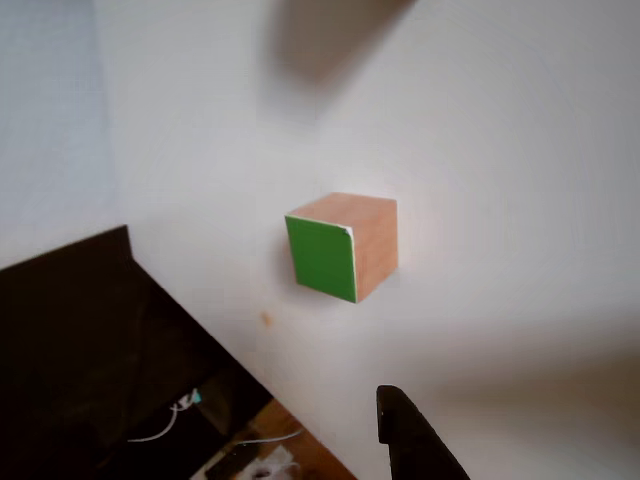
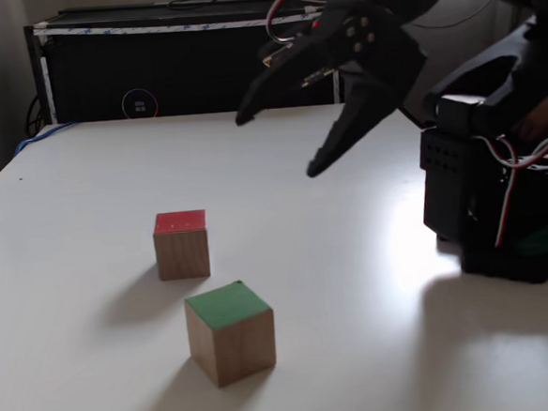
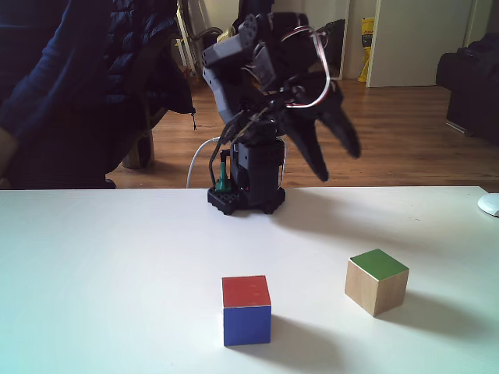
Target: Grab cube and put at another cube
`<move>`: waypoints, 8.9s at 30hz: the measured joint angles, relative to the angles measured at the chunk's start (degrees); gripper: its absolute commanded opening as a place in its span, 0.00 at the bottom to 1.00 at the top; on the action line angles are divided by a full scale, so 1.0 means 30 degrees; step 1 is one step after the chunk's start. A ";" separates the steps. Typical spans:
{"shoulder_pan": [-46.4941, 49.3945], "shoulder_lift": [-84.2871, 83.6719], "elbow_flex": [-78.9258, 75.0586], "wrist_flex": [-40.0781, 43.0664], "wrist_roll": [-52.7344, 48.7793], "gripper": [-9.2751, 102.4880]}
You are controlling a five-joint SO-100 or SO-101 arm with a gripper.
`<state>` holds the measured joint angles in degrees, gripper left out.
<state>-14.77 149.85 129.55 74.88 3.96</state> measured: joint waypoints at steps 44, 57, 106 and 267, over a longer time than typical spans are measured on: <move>-0.1729 -2.5225 -1.6494 0.3721 -0.0498 0.52; -0.1084 -2.7187 -1.6816 0.3340 -0.1582 0.52; 0.0557 -2.4873 -2.1064 0.7119 0.0908 0.26; 0.8525 -2.6133 -2.4141 0.9434 -0.0352 0.47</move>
<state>10.81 71.46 57.13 103.18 2.90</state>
